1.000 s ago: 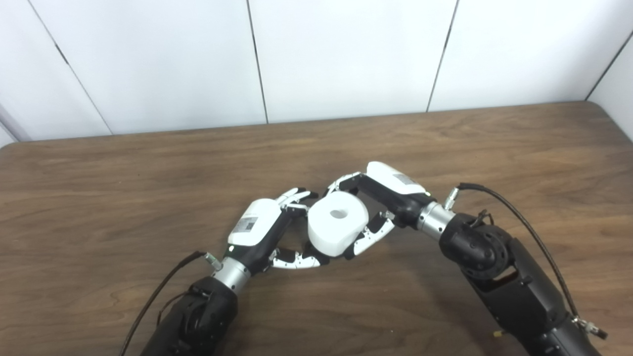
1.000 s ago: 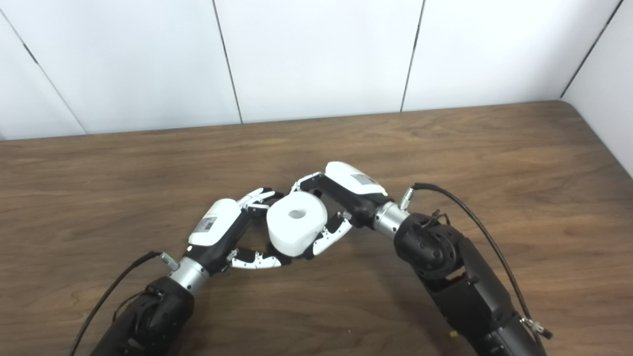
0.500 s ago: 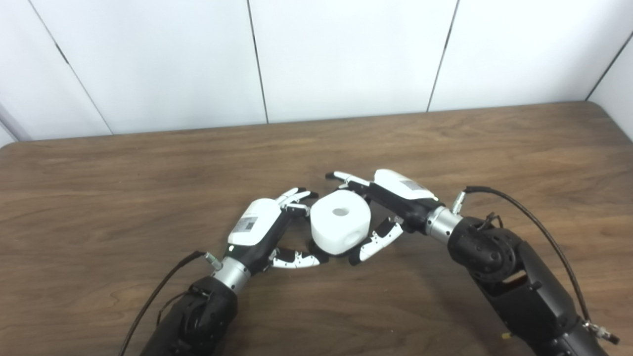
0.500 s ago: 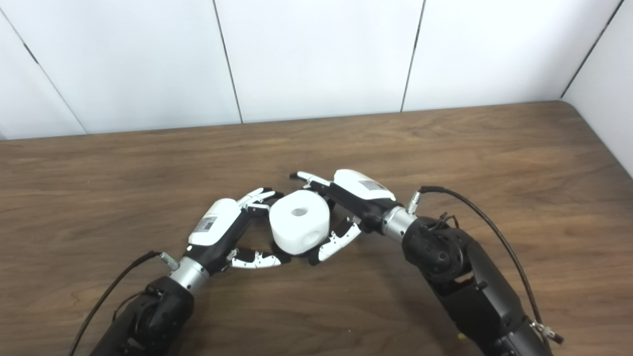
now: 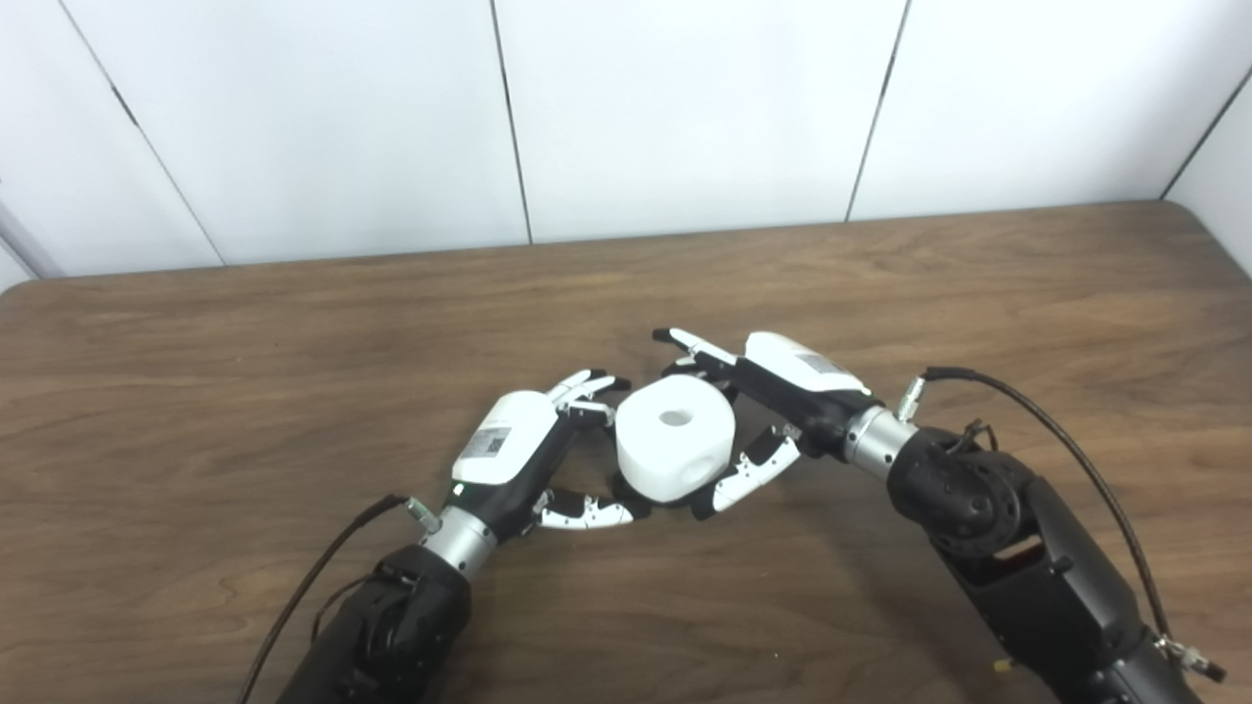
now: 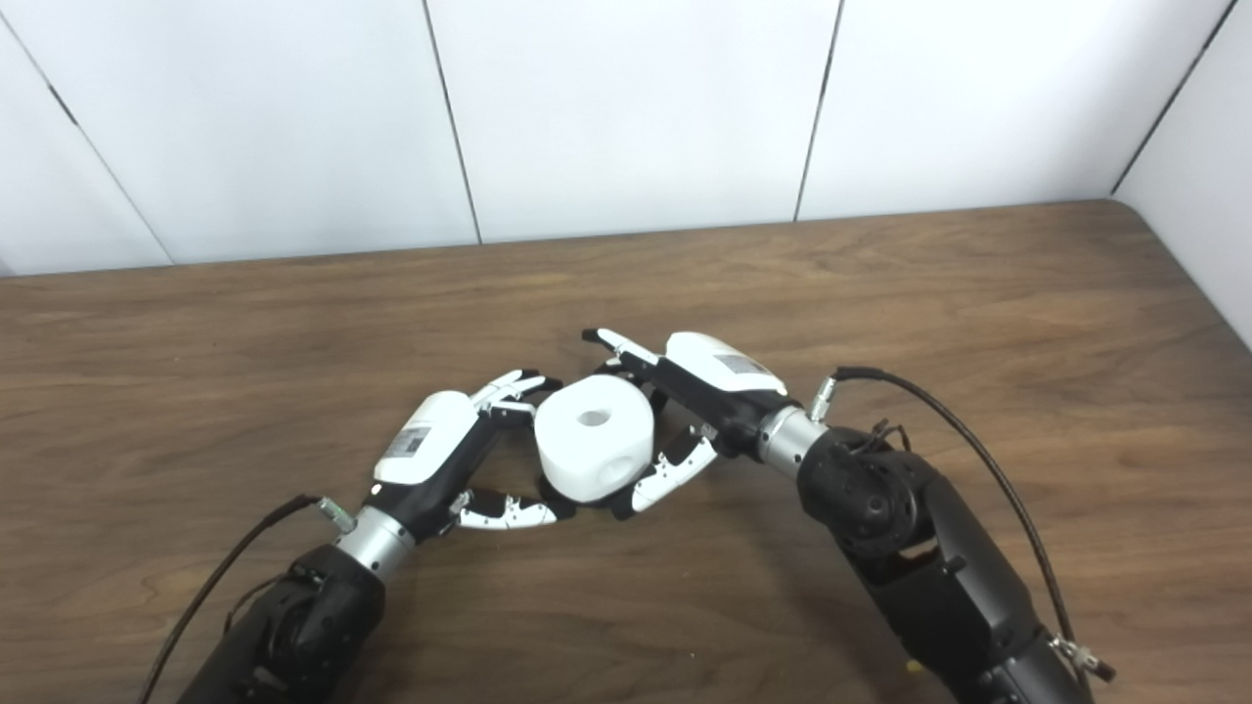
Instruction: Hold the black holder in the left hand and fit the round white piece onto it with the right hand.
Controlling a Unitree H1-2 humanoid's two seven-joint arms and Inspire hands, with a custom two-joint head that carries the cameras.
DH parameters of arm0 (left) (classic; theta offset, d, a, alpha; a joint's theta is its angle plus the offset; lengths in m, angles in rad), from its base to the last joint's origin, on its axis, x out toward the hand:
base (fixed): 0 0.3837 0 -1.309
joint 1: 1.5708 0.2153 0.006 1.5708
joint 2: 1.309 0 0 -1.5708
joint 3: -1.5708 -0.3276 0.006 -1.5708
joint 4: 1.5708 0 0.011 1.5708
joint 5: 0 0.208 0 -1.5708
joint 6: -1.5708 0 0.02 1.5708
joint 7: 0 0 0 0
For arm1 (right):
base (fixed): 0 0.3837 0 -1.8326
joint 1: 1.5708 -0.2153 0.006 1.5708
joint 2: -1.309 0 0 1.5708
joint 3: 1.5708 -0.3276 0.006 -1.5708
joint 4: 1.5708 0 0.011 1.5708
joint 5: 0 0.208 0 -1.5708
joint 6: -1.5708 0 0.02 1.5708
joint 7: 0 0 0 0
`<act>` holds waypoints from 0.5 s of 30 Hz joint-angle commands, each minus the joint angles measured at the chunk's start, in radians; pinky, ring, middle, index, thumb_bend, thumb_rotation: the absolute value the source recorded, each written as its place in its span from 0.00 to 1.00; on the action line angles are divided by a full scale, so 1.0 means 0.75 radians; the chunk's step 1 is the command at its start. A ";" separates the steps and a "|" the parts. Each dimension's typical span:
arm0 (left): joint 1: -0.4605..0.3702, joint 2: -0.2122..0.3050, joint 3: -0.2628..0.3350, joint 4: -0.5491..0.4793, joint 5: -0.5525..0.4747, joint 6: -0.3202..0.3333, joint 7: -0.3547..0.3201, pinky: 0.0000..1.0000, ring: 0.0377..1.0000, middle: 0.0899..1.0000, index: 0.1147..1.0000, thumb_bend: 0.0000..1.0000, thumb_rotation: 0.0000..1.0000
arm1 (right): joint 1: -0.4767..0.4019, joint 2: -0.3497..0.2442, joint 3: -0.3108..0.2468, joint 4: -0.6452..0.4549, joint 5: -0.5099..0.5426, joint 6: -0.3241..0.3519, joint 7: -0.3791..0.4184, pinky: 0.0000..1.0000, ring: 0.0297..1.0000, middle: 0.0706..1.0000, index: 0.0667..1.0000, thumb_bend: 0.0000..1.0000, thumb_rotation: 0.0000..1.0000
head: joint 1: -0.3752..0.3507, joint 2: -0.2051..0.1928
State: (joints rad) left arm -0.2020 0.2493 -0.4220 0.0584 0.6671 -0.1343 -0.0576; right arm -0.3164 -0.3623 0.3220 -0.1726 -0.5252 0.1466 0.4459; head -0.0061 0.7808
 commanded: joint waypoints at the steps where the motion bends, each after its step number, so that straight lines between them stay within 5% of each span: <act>1: 0.081 0.025 -0.038 0.084 0.016 0.091 -0.116 0.80 0.92 0.87 0.41 0.52 0.06 | -0.038 -0.010 -0.017 -0.044 0.017 -0.016 -0.002 0.67 0.79 0.85 1.00 0.98 0.30 | -0.004 0.000; 10: 0.078 0.028 -0.029 0.091 -0.004 0.089 -0.120 0.80 0.93 0.87 0.41 0.52 0.06 | -0.086 -0.213 -0.039 -0.111 0.146 0.097 0.276 0.76 0.91 0.99 1.00 1.00 0.26 | -0.010 -0.005; 15: 0.074 0.035 -0.026 0.094 -0.007 0.092 -0.125 0.80 0.93 0.87 0.41 0.52 0.06 | -0.085 -0.327 -0.086 -0.156 0.194 0.123 0.327 0.73 0.89 0.98 1.00 0.88 0.04 | -0.013 -0.009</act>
State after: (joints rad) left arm -0.2023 0.2493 -0.4201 0.0598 0.6608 -0.1344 -0.0569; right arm -0.3519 -0.5781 0.2793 -0.2494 -0.3932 0.2350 0.6900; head -0.0138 0.7731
